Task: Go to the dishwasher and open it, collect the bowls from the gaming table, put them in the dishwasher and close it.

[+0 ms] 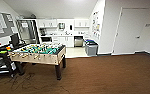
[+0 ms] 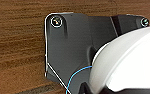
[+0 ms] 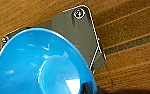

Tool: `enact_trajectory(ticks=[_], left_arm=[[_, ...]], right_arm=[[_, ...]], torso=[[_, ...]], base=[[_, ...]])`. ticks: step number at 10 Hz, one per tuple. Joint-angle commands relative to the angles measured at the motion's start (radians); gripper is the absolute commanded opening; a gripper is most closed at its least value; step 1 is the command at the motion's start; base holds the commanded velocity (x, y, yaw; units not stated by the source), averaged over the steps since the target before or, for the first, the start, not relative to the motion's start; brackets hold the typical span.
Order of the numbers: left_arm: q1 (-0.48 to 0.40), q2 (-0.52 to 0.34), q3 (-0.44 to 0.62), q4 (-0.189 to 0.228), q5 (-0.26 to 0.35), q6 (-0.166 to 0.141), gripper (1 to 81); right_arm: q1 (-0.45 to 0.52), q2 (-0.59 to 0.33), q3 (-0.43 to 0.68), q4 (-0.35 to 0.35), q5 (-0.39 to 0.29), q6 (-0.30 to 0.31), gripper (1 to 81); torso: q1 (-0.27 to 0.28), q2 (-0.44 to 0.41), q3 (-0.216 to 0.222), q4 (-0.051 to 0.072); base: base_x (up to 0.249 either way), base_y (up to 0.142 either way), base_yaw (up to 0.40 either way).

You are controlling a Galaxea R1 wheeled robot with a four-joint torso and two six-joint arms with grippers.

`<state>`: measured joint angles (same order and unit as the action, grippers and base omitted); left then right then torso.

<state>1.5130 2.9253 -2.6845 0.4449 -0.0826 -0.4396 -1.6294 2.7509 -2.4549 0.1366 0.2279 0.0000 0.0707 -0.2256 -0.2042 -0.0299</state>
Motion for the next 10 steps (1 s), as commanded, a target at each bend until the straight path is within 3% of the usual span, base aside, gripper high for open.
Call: enact_trajectory(ticks=[1,3,10], left_arm=[[-0.044,-0.009,-0.002,0.006,0.037,0.007,1.0],[-0.044,-0.009,-0.002,0.008,0.037,0.007,1.0],[-0.044,-0.009,-0.002,0.011,0.037,0.007,1.0]], right_arm=[[0.032,-0.023,0.001,-0.008,-0.05,-0.003,1.0],[0.032,-0.023,0.001,-0.008,-0.05,-0.003,1.0],[0.035,-0.02,0.001,-0.008,-0.059,-0.003,1.0]], torso=[[0.0,0.0,0.0,0.0],[0.0,0.0,0.0,0.0],[0.0,0.0,0.0,0.0]], base=[[0.179,0.0,0.0],[0.179,0.0,0.0],[0.18,-0.087,0.0]])
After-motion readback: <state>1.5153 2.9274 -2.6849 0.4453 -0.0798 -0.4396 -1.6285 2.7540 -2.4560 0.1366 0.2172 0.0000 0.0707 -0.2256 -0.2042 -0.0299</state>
